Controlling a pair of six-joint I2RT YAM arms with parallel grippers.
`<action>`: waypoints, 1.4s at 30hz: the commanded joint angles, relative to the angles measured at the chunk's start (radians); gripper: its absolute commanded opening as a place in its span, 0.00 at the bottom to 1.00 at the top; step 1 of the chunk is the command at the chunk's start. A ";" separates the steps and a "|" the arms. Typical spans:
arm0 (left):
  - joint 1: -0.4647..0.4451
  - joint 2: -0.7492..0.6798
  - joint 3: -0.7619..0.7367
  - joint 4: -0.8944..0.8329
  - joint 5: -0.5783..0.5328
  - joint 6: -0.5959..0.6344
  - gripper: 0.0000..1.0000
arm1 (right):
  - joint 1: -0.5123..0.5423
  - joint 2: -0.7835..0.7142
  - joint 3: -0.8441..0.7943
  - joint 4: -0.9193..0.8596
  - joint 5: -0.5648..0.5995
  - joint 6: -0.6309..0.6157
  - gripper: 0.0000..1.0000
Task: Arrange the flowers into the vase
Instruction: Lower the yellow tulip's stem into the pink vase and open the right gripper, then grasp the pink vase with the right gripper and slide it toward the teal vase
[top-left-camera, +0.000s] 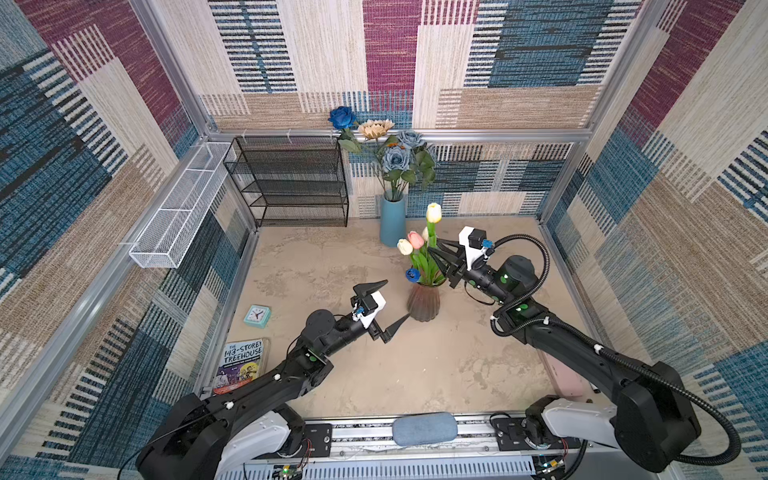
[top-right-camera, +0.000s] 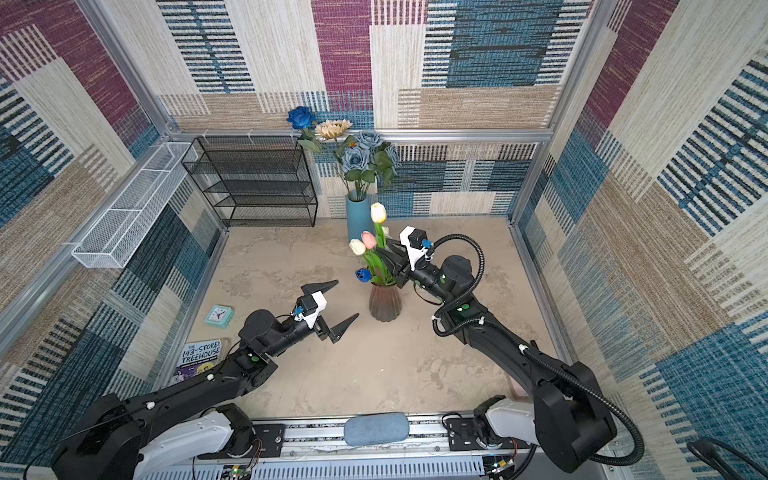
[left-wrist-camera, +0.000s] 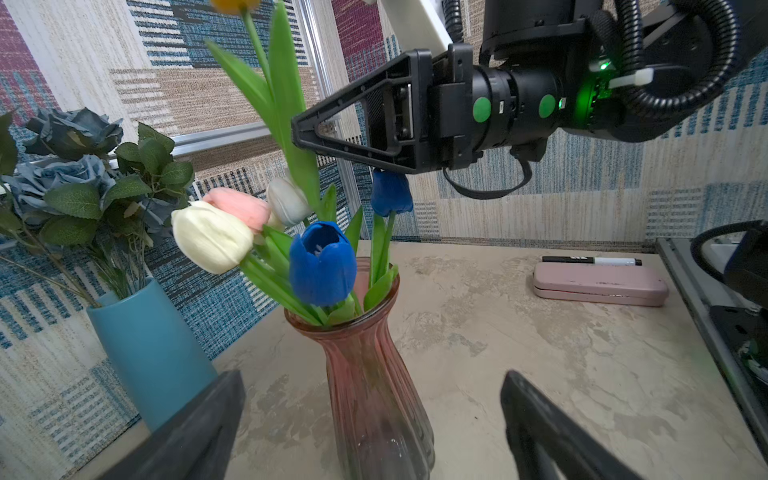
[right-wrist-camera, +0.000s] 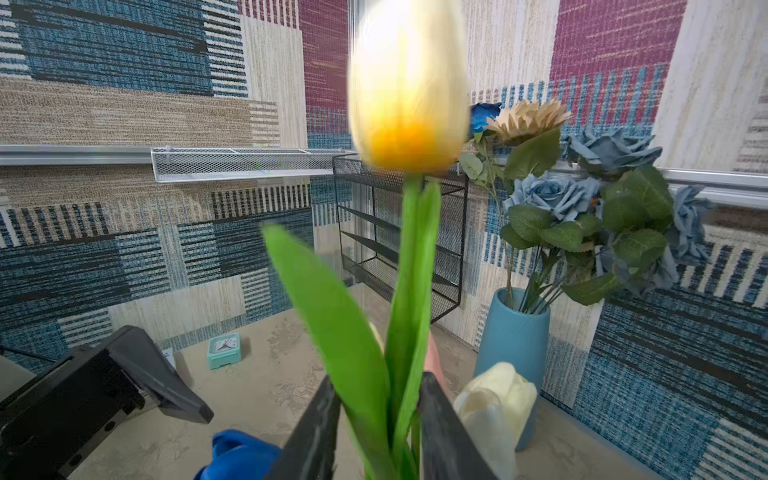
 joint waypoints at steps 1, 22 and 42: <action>0.001 -0.001 0.006 0.051 -0.005 -0.012 0.99 | 0.001 -0.021 0.008 0.003 0.017 -0.022 0.23; 0.001 -0.124 -0.046 -0.019 -0.024 -0.020 0.99 | -0.008 -0.342 -0.102 -0.215 0.208 -0.043 0.97; 0.001 -0.075 -0.157 0.079 -0.047 -0.021 0.99 | -0.013 -0.047 -0.499 0.316 -0.010 -0.145 1.00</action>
